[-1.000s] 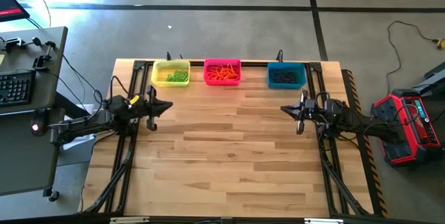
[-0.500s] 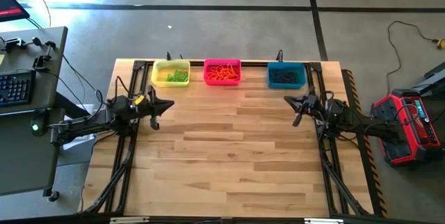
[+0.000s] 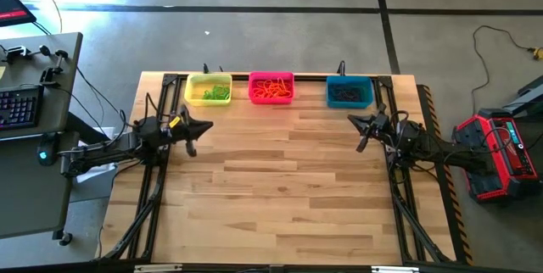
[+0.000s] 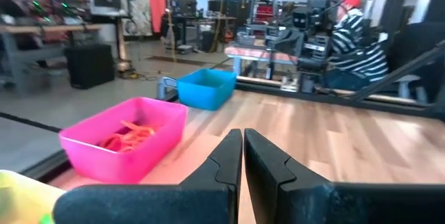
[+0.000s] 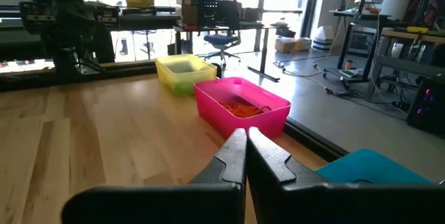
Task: Sort rubber bands into baskets
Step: Return to Home Position
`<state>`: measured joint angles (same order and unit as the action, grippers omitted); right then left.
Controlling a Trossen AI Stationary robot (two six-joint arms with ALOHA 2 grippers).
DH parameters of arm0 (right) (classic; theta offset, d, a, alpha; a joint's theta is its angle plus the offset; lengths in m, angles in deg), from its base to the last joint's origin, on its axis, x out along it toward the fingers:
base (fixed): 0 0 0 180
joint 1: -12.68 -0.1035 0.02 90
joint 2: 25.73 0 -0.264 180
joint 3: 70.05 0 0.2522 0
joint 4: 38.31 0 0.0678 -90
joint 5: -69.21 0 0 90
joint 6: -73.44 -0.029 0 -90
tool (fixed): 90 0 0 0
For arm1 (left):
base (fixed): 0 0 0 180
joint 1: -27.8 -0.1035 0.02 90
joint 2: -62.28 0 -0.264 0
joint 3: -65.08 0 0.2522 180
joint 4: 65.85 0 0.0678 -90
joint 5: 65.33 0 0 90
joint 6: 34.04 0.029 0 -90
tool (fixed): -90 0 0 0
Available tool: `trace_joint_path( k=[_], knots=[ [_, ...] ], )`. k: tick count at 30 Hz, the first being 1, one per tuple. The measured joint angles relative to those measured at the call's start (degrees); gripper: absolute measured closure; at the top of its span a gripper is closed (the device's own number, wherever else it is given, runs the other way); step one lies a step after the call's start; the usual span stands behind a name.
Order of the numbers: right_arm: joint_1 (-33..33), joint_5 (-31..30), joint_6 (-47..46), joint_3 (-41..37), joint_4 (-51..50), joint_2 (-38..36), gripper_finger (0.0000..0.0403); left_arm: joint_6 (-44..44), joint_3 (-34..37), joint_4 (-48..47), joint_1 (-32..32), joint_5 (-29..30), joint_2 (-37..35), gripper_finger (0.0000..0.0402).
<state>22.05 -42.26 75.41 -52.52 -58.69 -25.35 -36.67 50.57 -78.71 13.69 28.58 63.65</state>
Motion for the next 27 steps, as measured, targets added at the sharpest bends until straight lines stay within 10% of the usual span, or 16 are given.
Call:
trace_joint_path(
  k=[27],
  knots=[
    [0.0,-0.01,0.0,0.0,0.01,0.02,0.0403,2.27,0.0,0.25,0.0,1.23,0.02,0.0392]
  ],
)
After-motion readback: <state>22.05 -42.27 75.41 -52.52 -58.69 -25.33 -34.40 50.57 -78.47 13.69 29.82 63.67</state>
